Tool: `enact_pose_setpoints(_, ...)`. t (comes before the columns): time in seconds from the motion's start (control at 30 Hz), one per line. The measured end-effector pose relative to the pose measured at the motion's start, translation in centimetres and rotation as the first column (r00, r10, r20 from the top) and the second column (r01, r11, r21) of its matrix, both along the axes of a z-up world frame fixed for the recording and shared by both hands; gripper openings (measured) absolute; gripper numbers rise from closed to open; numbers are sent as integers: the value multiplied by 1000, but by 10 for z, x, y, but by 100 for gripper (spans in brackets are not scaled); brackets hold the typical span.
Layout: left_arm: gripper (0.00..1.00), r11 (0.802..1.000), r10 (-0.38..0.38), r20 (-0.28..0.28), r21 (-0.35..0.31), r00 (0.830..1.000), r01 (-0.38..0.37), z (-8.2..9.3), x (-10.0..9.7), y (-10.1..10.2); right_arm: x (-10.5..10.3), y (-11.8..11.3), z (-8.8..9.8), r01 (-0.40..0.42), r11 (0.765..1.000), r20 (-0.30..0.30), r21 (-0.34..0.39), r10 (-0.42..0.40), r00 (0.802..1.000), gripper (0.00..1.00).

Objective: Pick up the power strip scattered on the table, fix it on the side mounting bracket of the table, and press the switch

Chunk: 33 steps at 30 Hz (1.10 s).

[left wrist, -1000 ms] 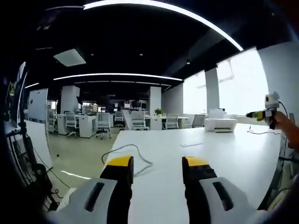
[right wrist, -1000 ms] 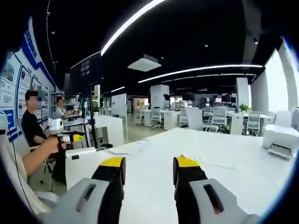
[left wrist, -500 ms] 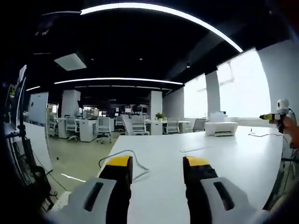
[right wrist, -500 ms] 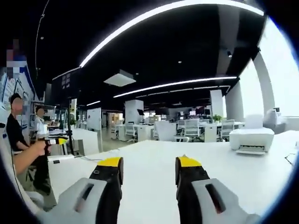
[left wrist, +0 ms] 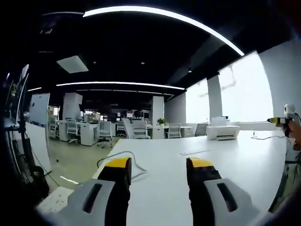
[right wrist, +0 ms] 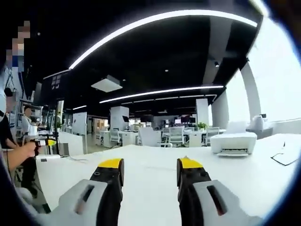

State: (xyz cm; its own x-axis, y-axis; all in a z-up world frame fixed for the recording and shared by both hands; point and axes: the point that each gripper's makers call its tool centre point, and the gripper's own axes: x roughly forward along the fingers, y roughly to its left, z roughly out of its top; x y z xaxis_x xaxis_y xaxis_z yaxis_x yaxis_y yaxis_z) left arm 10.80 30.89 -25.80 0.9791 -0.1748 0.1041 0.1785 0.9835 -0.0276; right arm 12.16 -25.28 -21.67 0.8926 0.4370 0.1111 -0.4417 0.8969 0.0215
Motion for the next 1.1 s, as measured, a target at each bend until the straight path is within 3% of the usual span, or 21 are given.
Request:
enact_pose_setpoints(0.3,55,999,35,-12,-5,999,-36,-17,-5,11,-5,-25,-20,66,998,3,7,-66,998,43)
enact_pose_setpoints(0.5,55,999,51,-29,-6,998,-51,-30,-7,13,-8,-36,-33,94,994,-4,57,-94,996,44)
enact_pose_setpoints(1.1,55,998,57,-24,-3,998,-58,-26,2,12,-3,-49,-36,132,988,-19,83,-131,991,42)
